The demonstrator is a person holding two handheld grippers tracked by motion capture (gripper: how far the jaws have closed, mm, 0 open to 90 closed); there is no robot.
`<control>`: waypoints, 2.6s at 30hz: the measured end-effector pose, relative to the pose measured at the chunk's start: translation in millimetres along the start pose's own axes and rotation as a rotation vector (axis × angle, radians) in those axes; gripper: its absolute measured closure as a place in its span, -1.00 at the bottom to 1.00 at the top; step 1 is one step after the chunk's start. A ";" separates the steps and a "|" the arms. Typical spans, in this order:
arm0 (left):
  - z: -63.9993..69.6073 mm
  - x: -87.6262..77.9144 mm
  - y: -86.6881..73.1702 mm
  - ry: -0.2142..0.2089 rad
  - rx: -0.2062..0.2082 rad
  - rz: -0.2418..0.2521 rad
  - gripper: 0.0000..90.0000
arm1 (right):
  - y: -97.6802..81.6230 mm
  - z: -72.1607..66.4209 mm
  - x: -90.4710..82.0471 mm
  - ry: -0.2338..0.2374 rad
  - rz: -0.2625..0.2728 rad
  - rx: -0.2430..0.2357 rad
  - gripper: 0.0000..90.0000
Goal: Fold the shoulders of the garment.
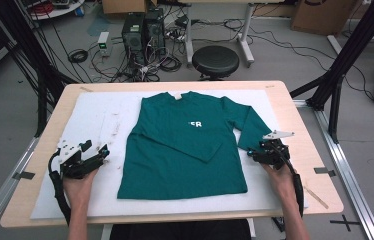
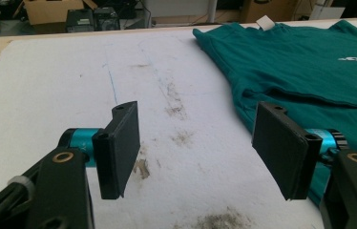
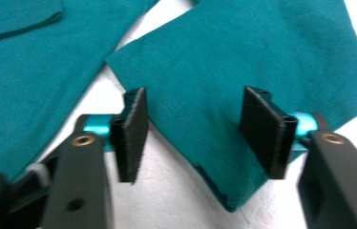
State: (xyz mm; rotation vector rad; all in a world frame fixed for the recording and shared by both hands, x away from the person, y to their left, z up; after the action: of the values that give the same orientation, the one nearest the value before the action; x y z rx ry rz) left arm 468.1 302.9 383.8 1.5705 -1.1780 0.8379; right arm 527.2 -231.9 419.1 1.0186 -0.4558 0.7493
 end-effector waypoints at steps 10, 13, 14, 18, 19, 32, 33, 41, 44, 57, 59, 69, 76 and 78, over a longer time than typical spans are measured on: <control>0.1 0.1 -0.1 0.000 0.001 0.000 -0.26 | 3.4 -1.3 1.1 -0.066 -0.002 -0.041 0.91; 0.2 0.1 -0.1 -0.001 0.004 -0.001 -0.25 | 3.9 0.1 1.1 -0.049 0.004 -0.013 0.94; 0.4 0.1 -0.1 -0.001 0.003 -0.001 -0.24 | 4.1 0.5 1.0 -0.048 0.005 -0.015 0.94; 0.3 0.1 -0.1 0.000 0.003 0.000 -0.24 | 8.7 -0.1 -4.2 -0.056 0.023 -0.008 0.95; 0.2 -0.1 -0.1 -0.002 0.004 -0.001 -0.24 | 11.8 -1.8 -7.6 -0.049 0.035 0.004 0.95; 0.7 -1.2 0.6 -0.017 -0.004 0.011 -0.24 | 70.0 -66.9 -25.6 0.070 0.145 -0.078 0.95; 0.7 -1.2 0.6 -0.017 -0.003 0.010 -0.24 | 72.7 -73.2 -24.5 0.086 0.144 -0.082 0.95; 0.7 -1.2 0.6 -0.016 -0.003 0.010 -0.24 | 94.4 -121.4 -8.4 0.168 0.143 -0.084 0.95; 0.6 -1.1 0.4 -0.016 -0.004 0.009 -0.24 | 102.7 -139.5 -4.2 0.199 0.151 -0.098 0.95; 1.0 -0.8 0.4 -0.018 -0.002 0.008 -0.24 | 120.0 -194.4 13.7 0.293 0.155 -0.127 0.95; 1.1 -0.9 0.4 -0.018 -0.002 0.008 -0.24 | 123.1 -202.7 15.7 0.323 0.169 -0.114 0.95; 1.1 -0.5 0.3 -0.016 -0.002 0.006 -0.24 | 134.9 -228.1 20.6 0.411 0.220 -0.071 0.94; 1.3 -0.2 -0.1 -0.016 0.001 0.001 -0.24 | 136.2 -240.4 26.3 0.452 0.233 -0.049 0.94; 1.2 -0.2 -0.2 -0.016 0.001 0.000 -0.24 | 136.5 -241.3 26.0 0.458 0.234 -0.045 0.94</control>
State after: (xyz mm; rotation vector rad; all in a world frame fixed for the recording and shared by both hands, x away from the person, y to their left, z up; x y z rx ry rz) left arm 468.2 301.8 383.2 1.5803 -1.1890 0.8278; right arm 444.0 33.4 404.6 0.7269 -0.1932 1.1442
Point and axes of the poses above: each handheld gripper's, and its own axes: x roughly forward along the jaws, y roughly out of its top, z roughly to its right, the point moved 10 cm from there along x, roughly forward along the jaws, and after that the axes turned 2 degrees about z, right-handed, at the moved point
